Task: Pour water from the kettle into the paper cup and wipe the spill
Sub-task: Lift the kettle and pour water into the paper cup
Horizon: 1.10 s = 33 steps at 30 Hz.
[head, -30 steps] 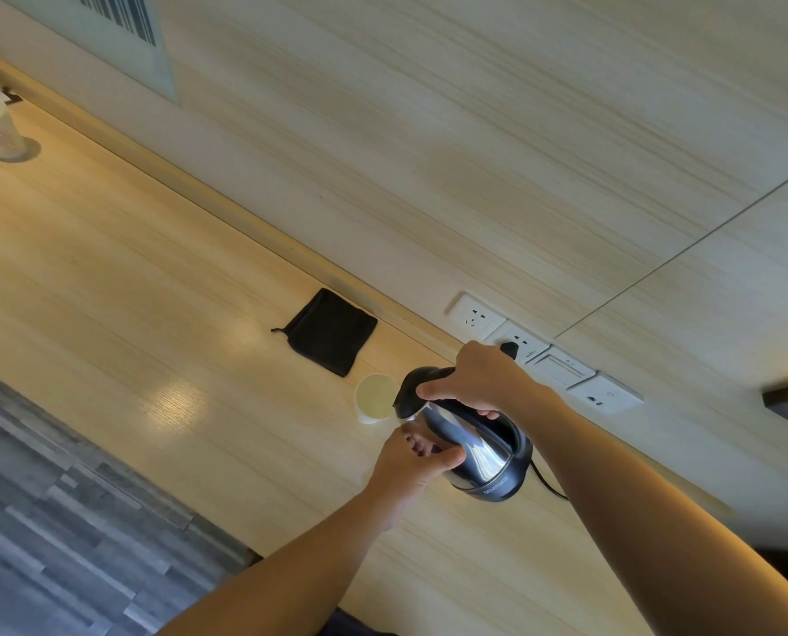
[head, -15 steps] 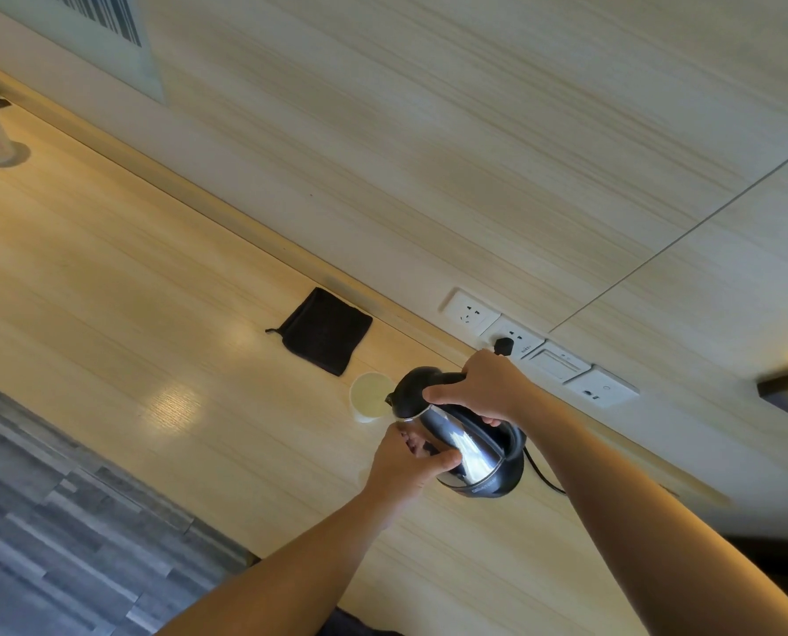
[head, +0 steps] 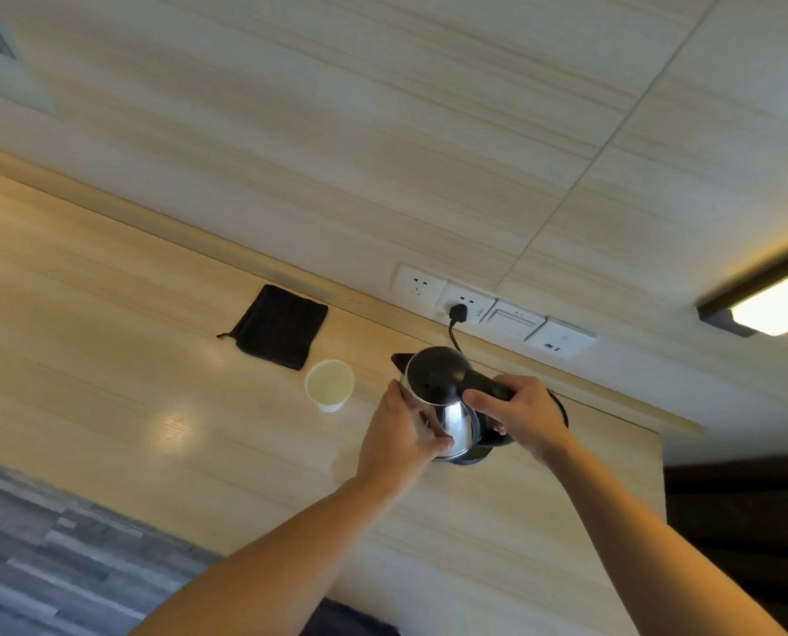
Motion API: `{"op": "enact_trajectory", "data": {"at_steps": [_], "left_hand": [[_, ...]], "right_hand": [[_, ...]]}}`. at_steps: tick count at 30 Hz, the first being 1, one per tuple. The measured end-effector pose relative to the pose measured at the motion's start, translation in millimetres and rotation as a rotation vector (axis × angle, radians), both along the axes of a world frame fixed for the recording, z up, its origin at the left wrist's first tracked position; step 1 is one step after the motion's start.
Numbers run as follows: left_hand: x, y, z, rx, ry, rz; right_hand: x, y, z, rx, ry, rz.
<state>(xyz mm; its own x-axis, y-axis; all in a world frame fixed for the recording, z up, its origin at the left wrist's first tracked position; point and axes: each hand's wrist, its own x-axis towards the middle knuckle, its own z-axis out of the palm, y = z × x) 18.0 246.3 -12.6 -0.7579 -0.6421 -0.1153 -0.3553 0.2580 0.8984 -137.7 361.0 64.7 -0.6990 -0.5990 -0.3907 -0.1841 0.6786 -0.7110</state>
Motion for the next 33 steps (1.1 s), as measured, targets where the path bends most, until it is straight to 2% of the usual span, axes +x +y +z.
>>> {"op": "enact_trajectory", "data": {"at_steps": [5, 12, 33], "left_hand": [[-28, 15, 0, -0.101, -0.050, -0.073], [-49, 41, -12, -0.188, -0.088, -0.071], [-62, 93, -19, -0.284, -0.218, 0.060]], "right_hand": [[-19, 38, -10, -0.139, -0.074, -0.110], [-41, 70, -37, -0.207, -0.136, -0.138], [-79, 103, -52, -0.280, -0.302, -0.015]]}}
